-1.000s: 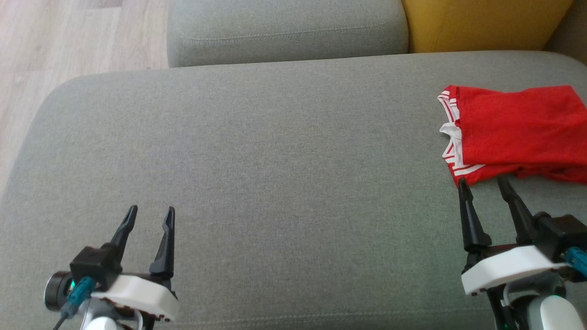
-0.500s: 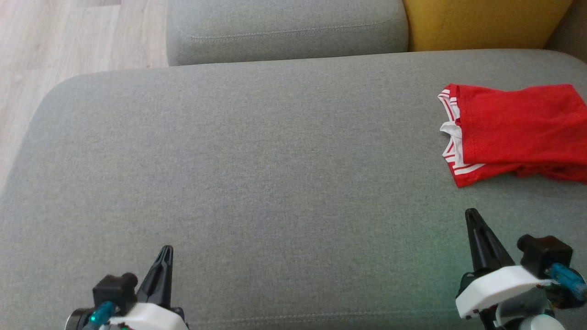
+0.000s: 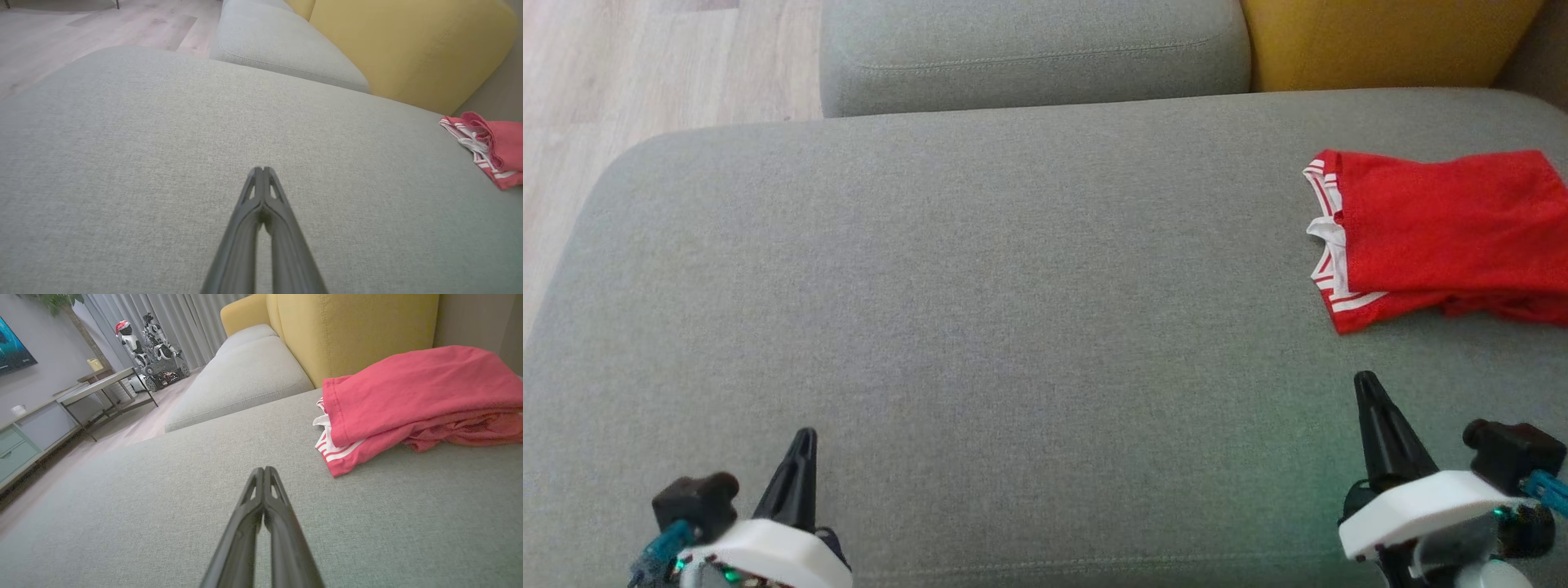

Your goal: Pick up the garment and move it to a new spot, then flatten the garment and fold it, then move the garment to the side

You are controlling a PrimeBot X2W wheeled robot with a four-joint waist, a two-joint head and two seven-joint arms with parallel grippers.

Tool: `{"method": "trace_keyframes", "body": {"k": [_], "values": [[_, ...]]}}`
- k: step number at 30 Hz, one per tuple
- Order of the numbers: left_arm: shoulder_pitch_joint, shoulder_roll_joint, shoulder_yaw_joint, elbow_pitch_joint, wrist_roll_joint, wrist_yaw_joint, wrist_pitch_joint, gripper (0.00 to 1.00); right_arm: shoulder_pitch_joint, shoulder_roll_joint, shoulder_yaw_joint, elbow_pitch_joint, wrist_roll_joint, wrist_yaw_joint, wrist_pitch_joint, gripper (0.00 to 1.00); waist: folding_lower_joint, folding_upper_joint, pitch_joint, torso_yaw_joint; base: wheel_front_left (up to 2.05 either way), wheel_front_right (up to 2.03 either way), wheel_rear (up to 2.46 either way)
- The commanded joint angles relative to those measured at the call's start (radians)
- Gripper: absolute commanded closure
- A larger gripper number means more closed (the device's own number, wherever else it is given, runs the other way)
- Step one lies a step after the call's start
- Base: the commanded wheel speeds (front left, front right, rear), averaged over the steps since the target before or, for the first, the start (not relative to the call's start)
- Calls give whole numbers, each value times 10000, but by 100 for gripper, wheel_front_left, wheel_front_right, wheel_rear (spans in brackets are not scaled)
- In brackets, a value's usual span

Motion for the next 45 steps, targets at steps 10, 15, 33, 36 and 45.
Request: {"method": "trace_keyframes", "body": {"k": [10,15,33,36,45], "values": [[-609,-107,599,-170,-1169,-280,263,100,-646,-171,-27,-74,1475,17,-87,100,0,-1,0,6,0,0,0],[-673,-199,781,-140,-1670,-393,393,100,-724,-192,-44,31,2091,20,-90,100,0,-1,1,8,0,0,0],[-882,-525,1412,-30,-3357,-773,849,100,-987,-246,-124,389,4161,29,-78,100,0,-1,3,16,0,0,0],[-920,-584,1525,-9,-3654,-840,932,100,-1034,-253,-142,453,4524,31,-74,100,0,-1,3,17,0,0,0],[-1034,-764,1870,56,-4540,-1041,1182,100,-1175,-271,-200,645,5609,35,-55,100,0,-1,4,21,0,0,0]]}}
